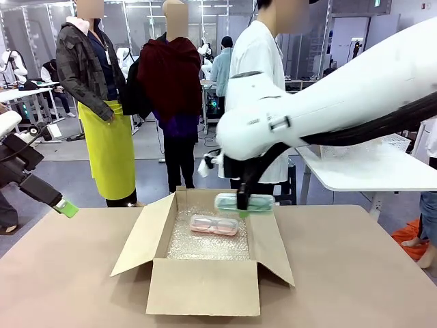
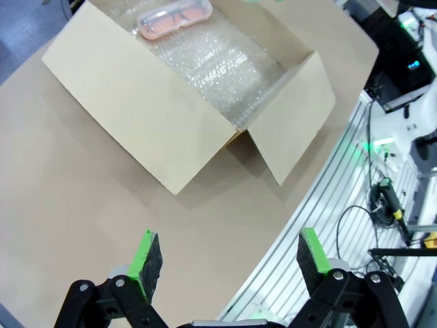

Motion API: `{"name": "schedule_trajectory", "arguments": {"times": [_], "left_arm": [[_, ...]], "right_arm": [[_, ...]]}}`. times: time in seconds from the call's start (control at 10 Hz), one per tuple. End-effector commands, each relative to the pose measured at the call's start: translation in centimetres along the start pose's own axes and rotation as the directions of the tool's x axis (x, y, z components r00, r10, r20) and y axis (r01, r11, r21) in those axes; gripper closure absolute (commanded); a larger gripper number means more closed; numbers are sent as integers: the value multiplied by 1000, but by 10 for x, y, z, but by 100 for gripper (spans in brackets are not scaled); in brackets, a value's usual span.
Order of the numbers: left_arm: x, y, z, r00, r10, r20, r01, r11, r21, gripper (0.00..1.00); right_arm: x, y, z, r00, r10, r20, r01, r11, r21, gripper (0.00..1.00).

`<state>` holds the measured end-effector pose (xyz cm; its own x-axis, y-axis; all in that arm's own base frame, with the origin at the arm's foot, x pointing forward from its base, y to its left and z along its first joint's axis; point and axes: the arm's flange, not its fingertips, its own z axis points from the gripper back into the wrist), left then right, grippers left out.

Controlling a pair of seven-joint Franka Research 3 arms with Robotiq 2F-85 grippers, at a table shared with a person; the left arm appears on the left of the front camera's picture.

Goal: Pack the glasses set securely to prepare it for shipping.
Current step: Put the Glasses case from the right side of the table into the Package Box.

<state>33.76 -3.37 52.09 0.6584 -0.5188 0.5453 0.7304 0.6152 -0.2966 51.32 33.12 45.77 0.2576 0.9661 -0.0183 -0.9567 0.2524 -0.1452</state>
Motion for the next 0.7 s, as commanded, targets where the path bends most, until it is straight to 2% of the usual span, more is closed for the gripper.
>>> {"name": "schedule_trajectory", "arguments": {"times": [0.0,0.2,0.6], "left_arm": [[-1,1,2,1000,-16,16,17,999,-28,0],[-1,1,2,1000,-16,16,17,999,-28,0],[-1,1,2,1000,-16,16,17,999,-28,0]], "right_arm": [[40,-15,-10,999,-30,-33,29,1000,-7,63],[66,-13,-33,1000,-26,-18,26,1000,18,63],[77,-8,-81,1000,-4,-17,6,996,91,63]]}}
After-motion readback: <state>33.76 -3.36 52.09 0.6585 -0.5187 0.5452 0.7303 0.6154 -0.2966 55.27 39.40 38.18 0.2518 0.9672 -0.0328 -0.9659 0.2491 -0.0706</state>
